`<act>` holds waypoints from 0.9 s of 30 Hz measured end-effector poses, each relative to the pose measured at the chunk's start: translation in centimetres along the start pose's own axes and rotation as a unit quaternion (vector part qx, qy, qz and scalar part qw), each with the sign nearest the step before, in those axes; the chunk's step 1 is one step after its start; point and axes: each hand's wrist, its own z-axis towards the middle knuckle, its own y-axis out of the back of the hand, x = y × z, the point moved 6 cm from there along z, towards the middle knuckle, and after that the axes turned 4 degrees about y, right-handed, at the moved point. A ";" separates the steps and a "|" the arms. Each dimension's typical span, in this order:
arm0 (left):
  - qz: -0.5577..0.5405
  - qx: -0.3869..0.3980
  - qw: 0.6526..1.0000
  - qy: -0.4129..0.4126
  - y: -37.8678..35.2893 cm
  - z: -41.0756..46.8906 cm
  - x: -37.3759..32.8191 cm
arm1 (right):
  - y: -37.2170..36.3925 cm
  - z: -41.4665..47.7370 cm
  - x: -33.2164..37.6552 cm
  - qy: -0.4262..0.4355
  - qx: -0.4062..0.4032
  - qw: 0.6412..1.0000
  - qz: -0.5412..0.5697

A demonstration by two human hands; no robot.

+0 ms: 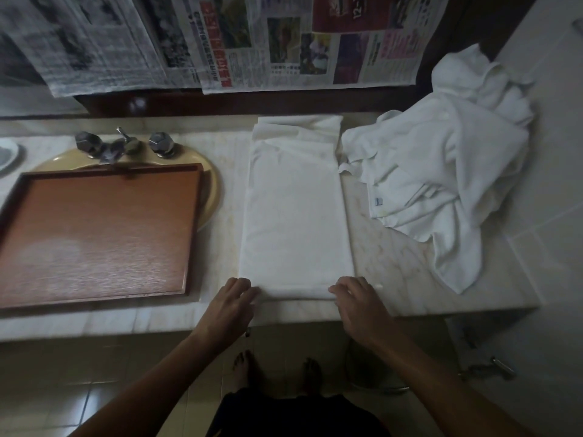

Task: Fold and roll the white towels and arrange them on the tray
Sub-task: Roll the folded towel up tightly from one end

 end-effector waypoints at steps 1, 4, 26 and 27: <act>0.007 0.001 1.000 0.000 0.0 0.2 0.2 | 0.0 0.0 0.2 0.005 0.003 1.000 -0.008; 0.041 0.003 0.999 -0.003 0.0 1.2 0.7 | -0.3 0.5 -0.1 -0.006 0.002 1.000 -0.028; -0.239 -0.021 0.907 0.346 1.5 2.2 5.0 | 1.0 2.8 -1.7 -0.183 -0.034 0.975 0.118; -0.196 -0.037 0.927 0.317 1.8 2.4 4.3 | 0.8 3.0 -0.6 -0.161 -0.036 0.979 0.115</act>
